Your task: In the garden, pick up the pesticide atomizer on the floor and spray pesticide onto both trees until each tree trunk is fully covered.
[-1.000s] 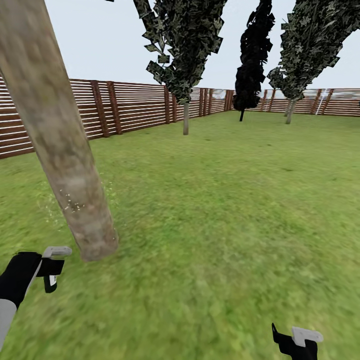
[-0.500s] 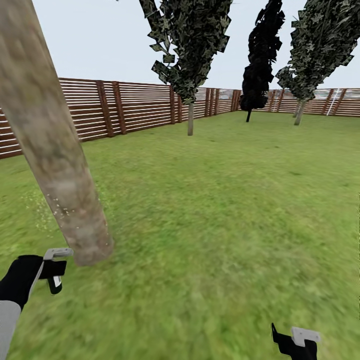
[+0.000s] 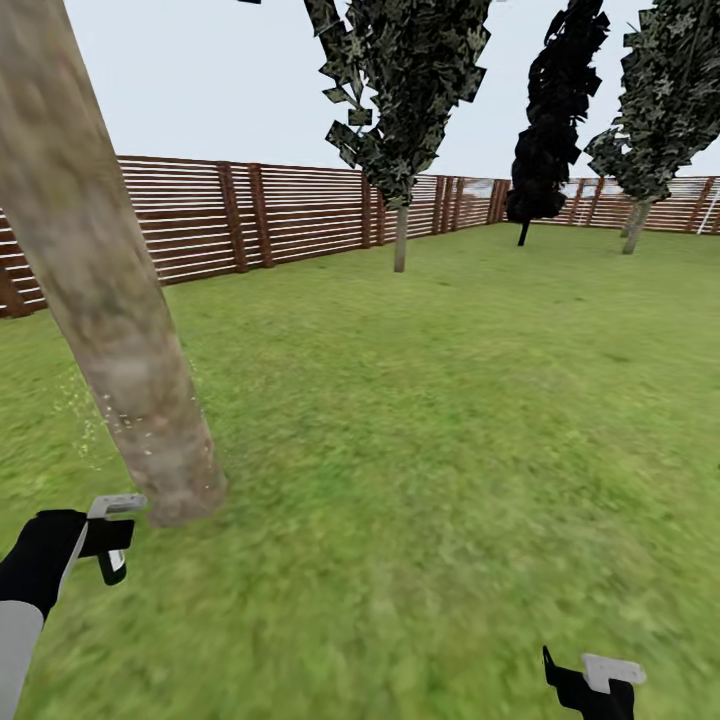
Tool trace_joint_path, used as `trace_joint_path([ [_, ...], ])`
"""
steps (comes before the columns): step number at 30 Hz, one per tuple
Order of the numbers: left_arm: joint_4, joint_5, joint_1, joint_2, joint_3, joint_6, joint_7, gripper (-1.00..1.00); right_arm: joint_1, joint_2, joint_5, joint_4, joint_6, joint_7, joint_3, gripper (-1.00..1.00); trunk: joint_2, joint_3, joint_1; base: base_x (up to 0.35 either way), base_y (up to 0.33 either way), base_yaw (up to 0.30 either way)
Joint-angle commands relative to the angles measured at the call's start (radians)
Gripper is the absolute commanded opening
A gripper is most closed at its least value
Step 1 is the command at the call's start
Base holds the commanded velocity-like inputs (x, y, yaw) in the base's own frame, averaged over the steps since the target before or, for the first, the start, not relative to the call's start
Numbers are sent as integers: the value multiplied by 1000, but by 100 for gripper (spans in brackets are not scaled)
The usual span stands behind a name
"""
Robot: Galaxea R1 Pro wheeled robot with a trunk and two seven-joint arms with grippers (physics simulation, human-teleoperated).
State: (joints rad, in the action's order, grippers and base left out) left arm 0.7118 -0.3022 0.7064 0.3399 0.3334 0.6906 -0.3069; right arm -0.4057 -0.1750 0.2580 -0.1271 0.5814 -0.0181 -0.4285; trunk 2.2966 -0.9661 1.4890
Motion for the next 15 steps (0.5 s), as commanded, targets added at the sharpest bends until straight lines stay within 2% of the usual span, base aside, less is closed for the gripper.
trace_joint_path([
  [1, 15, -11, 1, -1, 3, 5, -9, -100, -1, 0, 10, 1, 3, -2, -7, 100, 0, -1, 0, -14, -271, 145],
  [6, 33, -11, 1, -2, 1, 6, -9, -100, -1, 0, 10, 1, 3, -2, -7, 100, 0, -1, 0, -71, -261, 258],
  [9, 31, -11, 0, -2, 1, 4, -9, -100, -1, 0, 10, 1, 3, -2, -6, 100, 0, -1, 0, 184, -174, 277],
  [12, 28, -13, 0, 3, 2, 5, -9, -100, -1, 0, 10, 1, 3, -2, -7, 100, 0, -1, 0, 99, -58, 217],
  [15, 29, -14, -1, 9, 25, 4, -9, -100, -1, 0, 10, 1, 3, -2, -7, 100, 0, -1, 0, 11, -6, 35],
])
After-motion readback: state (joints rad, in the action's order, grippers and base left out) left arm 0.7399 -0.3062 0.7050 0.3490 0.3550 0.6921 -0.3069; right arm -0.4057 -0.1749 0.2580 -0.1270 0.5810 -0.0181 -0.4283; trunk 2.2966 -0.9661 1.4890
